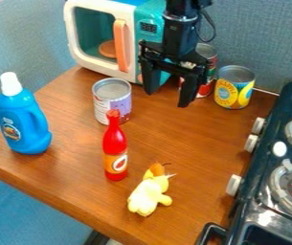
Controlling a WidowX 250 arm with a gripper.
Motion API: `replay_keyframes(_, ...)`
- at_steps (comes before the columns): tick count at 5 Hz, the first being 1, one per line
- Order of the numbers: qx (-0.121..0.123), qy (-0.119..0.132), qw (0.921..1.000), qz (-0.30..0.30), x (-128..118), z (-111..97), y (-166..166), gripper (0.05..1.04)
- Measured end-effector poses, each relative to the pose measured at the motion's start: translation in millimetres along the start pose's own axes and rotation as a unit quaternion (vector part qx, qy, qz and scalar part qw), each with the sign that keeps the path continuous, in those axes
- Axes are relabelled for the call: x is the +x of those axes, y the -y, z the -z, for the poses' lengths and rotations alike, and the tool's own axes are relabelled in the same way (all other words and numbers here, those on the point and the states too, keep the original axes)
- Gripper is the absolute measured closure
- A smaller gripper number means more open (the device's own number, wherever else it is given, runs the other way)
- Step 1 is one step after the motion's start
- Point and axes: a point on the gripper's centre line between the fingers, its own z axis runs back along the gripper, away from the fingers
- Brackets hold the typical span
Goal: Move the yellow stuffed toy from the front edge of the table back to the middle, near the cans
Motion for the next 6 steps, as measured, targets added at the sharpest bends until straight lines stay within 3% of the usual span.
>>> replay_keyframes(1, 0.0, -0.024, 0.9997, 0.001, -3.5, 15.5, 0.6, 0.082)
replay_keyframes(2, -0.009, -0.008, 0.9996, 0.024, -9.9, 15.6, 6.0, 0.082)
replay_keyframes(3, -0.011, 0.018, 0.9978, 0.063, -16.4, 0.3, 29.1, 0.082)
replay_keyframes(5, -0.017, -0.005, 0.9957, 0.091, -28.5, 17.6, 49.5, 0.082)
replay_keyframes(6, -0.01, -0.049, 0.9941, 0.096, -37.6, 37.5, 64.2, 0.082)
